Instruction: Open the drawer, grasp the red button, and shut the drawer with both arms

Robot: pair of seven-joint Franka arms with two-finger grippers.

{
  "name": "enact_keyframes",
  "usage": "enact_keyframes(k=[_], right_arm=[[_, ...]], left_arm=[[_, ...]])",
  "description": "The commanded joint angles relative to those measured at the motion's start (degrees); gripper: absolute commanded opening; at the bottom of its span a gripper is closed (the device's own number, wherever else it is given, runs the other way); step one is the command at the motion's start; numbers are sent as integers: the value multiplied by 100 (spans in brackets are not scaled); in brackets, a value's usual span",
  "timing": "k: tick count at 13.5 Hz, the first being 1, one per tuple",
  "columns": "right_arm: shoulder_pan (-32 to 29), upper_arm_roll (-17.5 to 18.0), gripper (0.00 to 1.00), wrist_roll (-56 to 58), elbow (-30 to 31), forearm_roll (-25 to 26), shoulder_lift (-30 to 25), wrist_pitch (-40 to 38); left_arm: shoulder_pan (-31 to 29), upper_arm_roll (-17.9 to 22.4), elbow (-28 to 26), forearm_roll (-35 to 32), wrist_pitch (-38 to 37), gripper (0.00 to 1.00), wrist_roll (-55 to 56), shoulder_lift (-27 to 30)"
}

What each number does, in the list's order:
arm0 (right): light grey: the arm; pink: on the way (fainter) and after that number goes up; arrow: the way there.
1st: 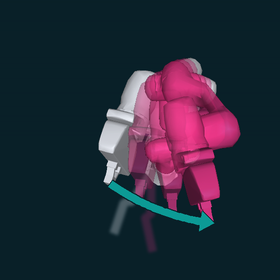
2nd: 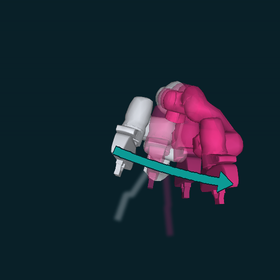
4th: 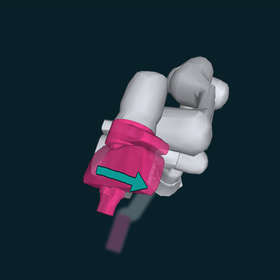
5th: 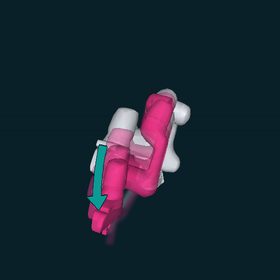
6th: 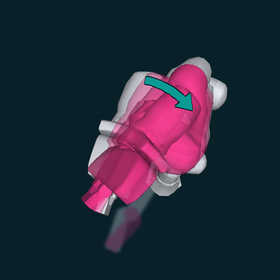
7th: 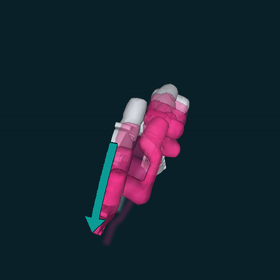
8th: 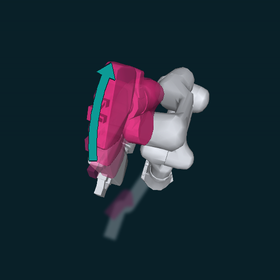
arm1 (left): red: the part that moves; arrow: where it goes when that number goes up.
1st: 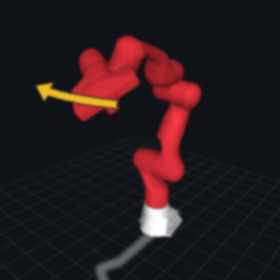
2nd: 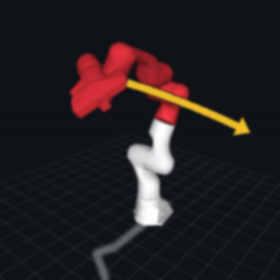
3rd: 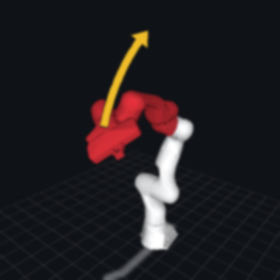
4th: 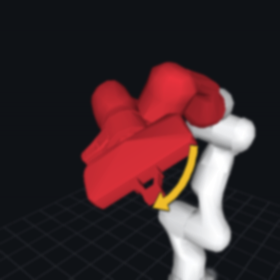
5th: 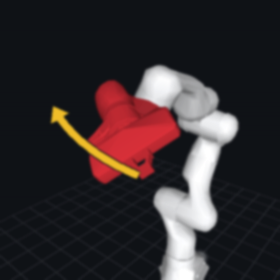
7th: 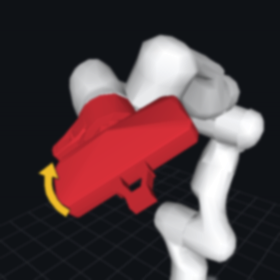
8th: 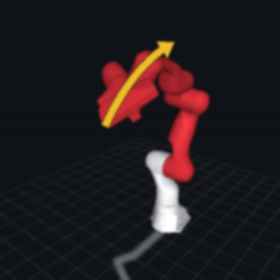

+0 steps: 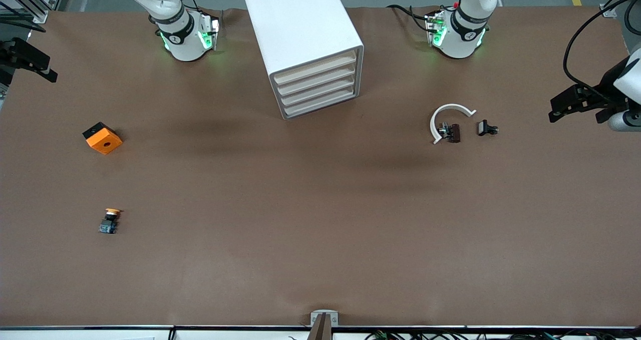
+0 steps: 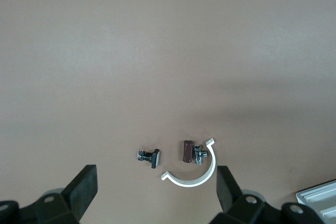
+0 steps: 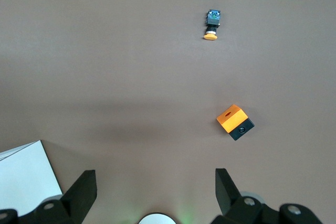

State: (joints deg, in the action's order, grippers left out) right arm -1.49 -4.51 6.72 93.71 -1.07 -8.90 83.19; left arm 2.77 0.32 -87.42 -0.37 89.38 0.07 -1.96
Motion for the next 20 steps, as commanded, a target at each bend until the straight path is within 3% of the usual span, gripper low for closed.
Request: enact_keyframes(k=[1,6,11,14,17,20], right_arm=[[17,-24,100,13,33,46,-103,-5],[8,-41,100,22,33,46,-95,-5],[8,-41,100,22,33,54,-95,4],[8,-41,100,22,33,55,-95,4],[8,-41,100,22,33,46,-95,4],[0,-41,100,22,33,55,-95,4]], left_arm=[[5,-14,76,-122,-97,100,-121,-33],[-31,-14,67,-34,-105,100,-34,-121],[75,-119,23,-43,-80,100,571,-787],[268,-234,49,-25,175,100,1335,-1113],[400,-234,67,474,360,100,1854,-1464],[803,-234,84,546,465,100,3118,-1799]])
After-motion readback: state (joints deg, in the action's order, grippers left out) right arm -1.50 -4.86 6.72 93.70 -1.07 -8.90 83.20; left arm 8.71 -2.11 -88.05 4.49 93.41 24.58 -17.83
